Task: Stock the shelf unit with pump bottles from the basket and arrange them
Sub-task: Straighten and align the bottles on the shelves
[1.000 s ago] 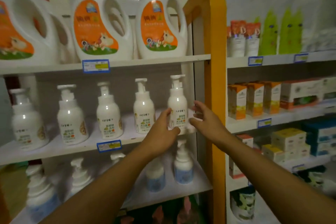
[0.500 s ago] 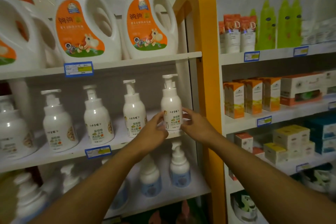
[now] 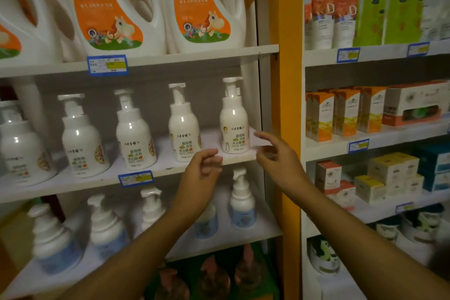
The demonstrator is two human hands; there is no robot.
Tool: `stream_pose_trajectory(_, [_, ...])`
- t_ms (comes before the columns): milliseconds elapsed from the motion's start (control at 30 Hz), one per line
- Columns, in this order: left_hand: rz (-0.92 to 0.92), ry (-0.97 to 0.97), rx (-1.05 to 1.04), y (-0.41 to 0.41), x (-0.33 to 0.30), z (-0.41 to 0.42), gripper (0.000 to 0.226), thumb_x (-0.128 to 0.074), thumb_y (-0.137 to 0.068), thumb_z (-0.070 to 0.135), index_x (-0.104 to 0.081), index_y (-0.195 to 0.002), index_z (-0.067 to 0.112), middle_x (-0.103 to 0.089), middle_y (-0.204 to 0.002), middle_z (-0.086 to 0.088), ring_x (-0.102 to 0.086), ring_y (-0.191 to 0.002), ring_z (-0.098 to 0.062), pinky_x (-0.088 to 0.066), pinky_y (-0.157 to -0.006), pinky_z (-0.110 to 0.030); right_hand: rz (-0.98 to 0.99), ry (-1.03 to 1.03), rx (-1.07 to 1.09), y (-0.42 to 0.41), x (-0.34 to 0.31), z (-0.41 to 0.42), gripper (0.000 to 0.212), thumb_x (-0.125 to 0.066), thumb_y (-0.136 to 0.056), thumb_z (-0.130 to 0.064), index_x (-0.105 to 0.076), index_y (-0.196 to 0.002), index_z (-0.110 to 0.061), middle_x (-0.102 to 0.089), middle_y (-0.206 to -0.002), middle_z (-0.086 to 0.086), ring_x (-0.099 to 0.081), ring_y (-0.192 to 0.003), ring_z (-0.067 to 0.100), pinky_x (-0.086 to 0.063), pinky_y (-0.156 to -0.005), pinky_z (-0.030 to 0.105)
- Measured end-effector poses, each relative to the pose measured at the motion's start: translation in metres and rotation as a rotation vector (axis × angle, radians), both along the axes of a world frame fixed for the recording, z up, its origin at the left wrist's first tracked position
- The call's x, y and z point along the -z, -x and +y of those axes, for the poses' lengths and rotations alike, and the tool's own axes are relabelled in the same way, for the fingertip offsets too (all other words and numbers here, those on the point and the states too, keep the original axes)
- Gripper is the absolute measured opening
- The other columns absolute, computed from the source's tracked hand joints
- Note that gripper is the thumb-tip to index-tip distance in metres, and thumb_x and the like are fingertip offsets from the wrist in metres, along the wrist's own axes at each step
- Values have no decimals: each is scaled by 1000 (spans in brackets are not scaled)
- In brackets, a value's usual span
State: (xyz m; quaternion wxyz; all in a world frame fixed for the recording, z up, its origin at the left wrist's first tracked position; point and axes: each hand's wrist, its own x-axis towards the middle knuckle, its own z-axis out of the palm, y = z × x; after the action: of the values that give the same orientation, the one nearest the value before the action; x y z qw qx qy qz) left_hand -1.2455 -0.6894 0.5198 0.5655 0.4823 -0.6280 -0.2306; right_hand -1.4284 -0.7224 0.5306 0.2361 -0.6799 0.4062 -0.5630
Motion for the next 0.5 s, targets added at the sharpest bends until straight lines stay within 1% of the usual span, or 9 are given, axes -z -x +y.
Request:
stream_pose_trajectory(100, [-2,-140,35,-7,31,0,33,-47,-90,-5,-54,-118,11,-61,-114,-4,-61,-87,-9,-51,-71,-10,-7,-4,27,7,26,5,38,-54,-90,-7,-56,-121,-28,-51,-119,-11,-52,-94,-6,-45,-75,10])
stream_pose_trajectory(167, [-44,-246,41,-11,52,-5,32,-48,-91,-2,-53,-119,12,-60,-119,-5,-59,-85,-6,-48,-68,-12,20,-66,20,11,46,4,37,-55,-89,-5,-57,-120,-25,-57,-118,-8,-53,-93,-4,-45,-73,9])
stream_pose_trajectory(233, [-28,-347,44,-11,73,-11,32,-49,-91,-1,-51,-119,14,-57,-122,-9,-58,-83,-7,-49,-66,-11,61,-154,6,15,69,0,38,-56,-89,-6,-55,-123,-23,-60,-119,-5,-56,-96,1,-44,-74,9])
stream_pose_trajectory(267, [-37,-382,39,-11,83,-15,35,-49,-91,0,-49,-123,13,-54,-126,-10,-59,-88,-12,-51,-72,-13,88,-197,-4,15,80,-2,40,-56,-89,-7,-53,-126,-22,-59,-122,-4,-56,-101,5,-43,-75,9])
stream_pose_trajectory(300, [-56,-413,39,-11,91,-19,40,-50,-91,0,-45,-128,13,-51,-132,-11,-59,-100,-17,-52,-84,-20,114,-238,-18,15,91,-4,43,-56,-89,-8,-50,-129,-22,-57,-126,-4,-56,-106,10,-43,-77,10])
stream_pose_trajectory(333, [-70,-439,50,-9,98,-22,46,-51,-91,0,-41,-133,14,-46,-139,-11,-55,-113,-21,-49,-97,-31,133,-280,-34,14,100,-7,46,-56,-90,-10,-46,-133,-22,-54,-133,-2,-54,-110,12,-43,-82,13])
stream_pose_trajectory(367, [-74,-466,63,-6,103,-25,51,-51,-90,0,-37,-137,15,-40,-144,-10,-48,-124,-23,-43,-104,-39,138,-323,-49,13,108,-10,50,-56,-90,-11,-41,-137,-22,-49,-139,0,-52,-115,13,-44,-88,18])
stream_pose_trajectory(433, [-108,-505,70,1,110,-32,61,-51,-90,0,-27,-144,15,-30,-151,-9,-37,-135,-25,-35,-111,-41,136,-392,-58,9,119,-17,57,-56,-91,-15,-34,-142,-24,-40,-148,1,-46,-126,17,-41,-93,26])
stream_pose_trajectory(500, [-149,-504,55,11,115,-38,68,-50,-90,1,-17,-148,16,-23,-155,-8,-29,-140,-25,-32,-113,-40,133,-425,-44,3,127,-23,61,-57,-90,-18,-30,-144,-25,-37,-150,2,-43,-132,21,-40,-93,28])
